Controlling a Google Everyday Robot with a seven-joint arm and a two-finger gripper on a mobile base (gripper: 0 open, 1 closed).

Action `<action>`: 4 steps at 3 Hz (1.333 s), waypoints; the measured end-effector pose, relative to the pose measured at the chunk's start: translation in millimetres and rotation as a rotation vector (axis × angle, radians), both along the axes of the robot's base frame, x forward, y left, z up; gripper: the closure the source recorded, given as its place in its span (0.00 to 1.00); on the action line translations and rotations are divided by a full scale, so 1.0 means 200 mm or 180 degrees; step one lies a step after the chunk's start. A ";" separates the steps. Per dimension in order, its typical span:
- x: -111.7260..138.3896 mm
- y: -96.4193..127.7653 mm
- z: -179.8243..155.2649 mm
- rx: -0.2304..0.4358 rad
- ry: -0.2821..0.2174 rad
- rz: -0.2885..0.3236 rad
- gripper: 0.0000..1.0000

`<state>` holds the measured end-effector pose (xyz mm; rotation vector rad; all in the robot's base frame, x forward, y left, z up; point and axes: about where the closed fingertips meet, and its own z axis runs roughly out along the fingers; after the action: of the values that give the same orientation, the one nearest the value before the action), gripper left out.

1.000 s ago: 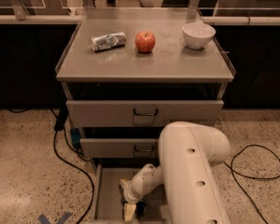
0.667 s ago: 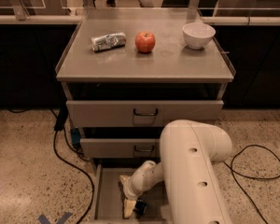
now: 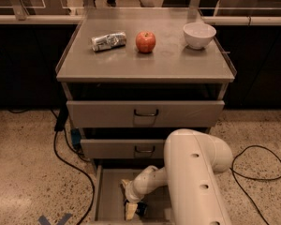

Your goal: Pick pepsi can from bottom drawer and place on counter

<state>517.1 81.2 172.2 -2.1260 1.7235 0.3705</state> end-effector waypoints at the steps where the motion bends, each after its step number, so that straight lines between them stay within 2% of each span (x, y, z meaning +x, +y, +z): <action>1: -0.01 -0.01 -0.05 0.0006 0.0024 -0.0004 0.00; 3: -0.01 -0.03 -0.06 0.0014 0.0038 -0.0029 0.00; 4: -0.01 -0.04 -0.05 -0.0011 -0.0005 0.0005 0.00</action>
Offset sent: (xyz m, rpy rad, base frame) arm 0.0084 -0.0267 -0.0554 0.0631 0.0499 -0.0397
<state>515.5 73.9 161.5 -2.1297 1.7227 0.3665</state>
